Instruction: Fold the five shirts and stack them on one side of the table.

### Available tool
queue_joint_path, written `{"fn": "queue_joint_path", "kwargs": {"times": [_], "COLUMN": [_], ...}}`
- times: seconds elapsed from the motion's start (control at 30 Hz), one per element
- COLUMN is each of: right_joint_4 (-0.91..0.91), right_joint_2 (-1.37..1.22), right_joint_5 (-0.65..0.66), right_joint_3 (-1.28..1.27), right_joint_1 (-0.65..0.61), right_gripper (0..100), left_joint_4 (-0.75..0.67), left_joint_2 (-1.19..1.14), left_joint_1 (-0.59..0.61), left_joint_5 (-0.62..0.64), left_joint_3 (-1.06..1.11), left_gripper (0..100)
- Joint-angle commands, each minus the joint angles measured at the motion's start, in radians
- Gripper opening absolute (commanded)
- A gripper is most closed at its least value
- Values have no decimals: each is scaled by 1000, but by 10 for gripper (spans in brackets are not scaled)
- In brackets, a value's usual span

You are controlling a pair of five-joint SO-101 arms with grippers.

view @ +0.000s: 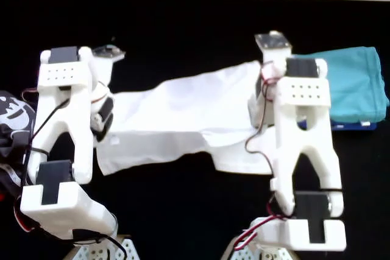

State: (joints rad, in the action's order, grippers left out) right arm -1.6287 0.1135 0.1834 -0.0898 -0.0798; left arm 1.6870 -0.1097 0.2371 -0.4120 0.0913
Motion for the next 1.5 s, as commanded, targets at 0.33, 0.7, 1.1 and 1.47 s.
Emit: {"fn": "queue_joint_path", "kwargs": {"times": [0.33, 0.7, 1.1, 1.47], "right_joint_4": [173, 177, 108, 170], "right_joint_2": [54, 62, 216, 35], "right_joint_5": [78, 78, -20, -71], "right_joint_3": [-262, -325, -97, 41], "right_joint_1": [108, 105, -15, -61], "right_gripper": [5, 36, 198, 16], "left_joint_4": [-281, -298, -15, -284], "left_joint_2": [45, 54, 53, -31], "left_joint_1": [-58, -68, 111, 18], "left_joint_5": [-6, -6, -78, -71], "left_joint_3": [269, 280, -229, -237], "left_gripper": [9, 14, 196, 19]}}
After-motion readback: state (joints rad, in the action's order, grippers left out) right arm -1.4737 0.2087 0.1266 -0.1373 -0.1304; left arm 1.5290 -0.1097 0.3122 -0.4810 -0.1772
